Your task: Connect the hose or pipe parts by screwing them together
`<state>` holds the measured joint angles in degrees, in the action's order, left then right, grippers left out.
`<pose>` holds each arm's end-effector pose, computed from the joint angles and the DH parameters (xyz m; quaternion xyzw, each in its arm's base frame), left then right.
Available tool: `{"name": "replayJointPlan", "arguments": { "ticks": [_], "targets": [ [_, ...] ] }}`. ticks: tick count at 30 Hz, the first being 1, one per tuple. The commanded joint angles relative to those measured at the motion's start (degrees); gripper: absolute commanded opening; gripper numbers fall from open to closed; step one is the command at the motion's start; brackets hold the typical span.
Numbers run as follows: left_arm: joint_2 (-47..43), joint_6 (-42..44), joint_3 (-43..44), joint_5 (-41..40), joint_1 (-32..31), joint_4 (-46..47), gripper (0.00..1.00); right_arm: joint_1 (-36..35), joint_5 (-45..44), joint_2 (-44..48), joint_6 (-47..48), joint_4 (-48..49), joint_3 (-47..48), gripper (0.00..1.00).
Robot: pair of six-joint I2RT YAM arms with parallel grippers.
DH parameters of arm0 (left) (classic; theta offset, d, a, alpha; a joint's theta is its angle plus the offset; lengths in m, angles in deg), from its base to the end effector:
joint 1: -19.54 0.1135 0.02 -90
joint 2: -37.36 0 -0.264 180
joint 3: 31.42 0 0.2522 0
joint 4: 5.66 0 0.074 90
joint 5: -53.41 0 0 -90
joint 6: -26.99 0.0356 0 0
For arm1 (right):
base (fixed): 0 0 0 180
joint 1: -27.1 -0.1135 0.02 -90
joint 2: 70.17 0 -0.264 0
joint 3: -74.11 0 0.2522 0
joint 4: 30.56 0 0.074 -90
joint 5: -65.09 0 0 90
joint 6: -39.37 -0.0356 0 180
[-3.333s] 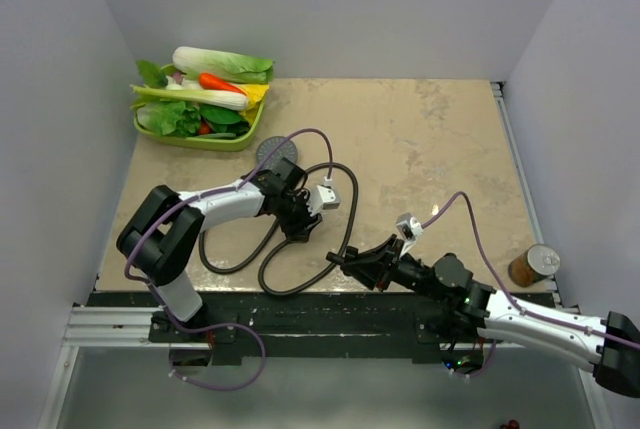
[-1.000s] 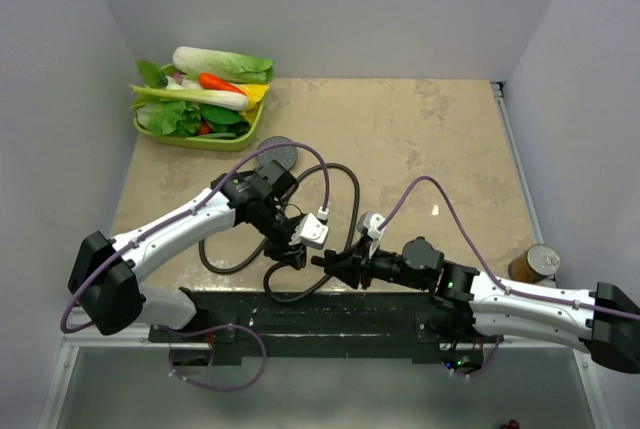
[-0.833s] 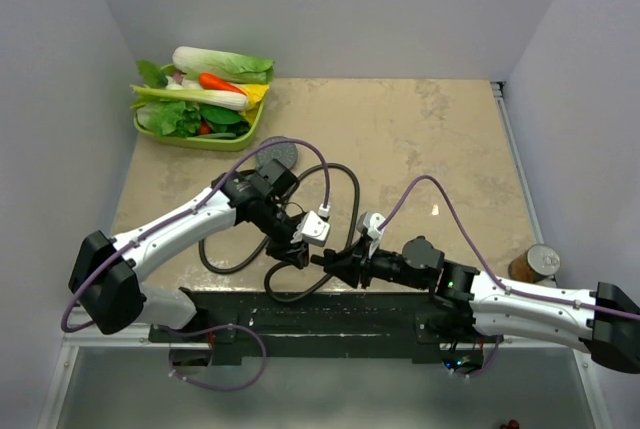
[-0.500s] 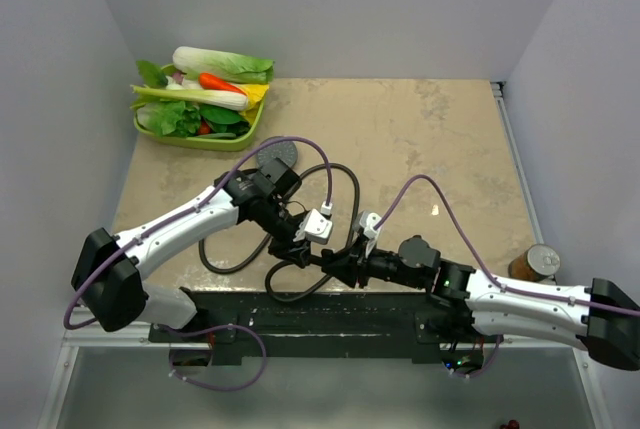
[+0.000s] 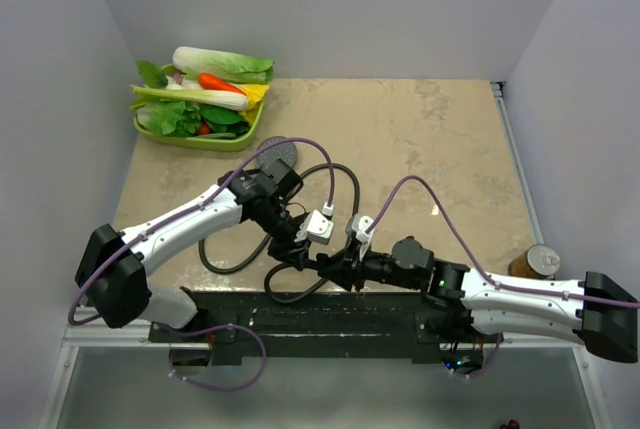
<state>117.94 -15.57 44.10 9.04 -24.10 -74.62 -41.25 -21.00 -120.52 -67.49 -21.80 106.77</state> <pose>0.1671 -0.1946 0.2566 0.6893 0.6009 -0.3795 0.1408 0.0715 0.1868 0.2231 -0.3499 0.6745 0.4588 0.4605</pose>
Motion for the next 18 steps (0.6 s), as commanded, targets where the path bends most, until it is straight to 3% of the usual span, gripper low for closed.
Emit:
{"name": "replayJointPlan", "arguments": {
  "ticks": [1, 11, 18],
  "targets": [
    [0.3, -0.8, 3.1, 4.1, -0.6, 2.8, 0.0, -1.5, -0.3, 0.4, 1.8, 4.0, 3.6, 0.0],
    [0.5, -1.7, 4.7, 4.4, -0.9, 3.0, 0.0, -3.0, -2.1, -1.0, 1.8, 4.0, 3.9, 0.0],
    [-2.4, -5.0, 3.6, 1.8, -2.9, 7.3, 0.0, -3.0, -1.8, -3.5, -4.5, 14.4, -0.3, 0.0]
  ]
}}
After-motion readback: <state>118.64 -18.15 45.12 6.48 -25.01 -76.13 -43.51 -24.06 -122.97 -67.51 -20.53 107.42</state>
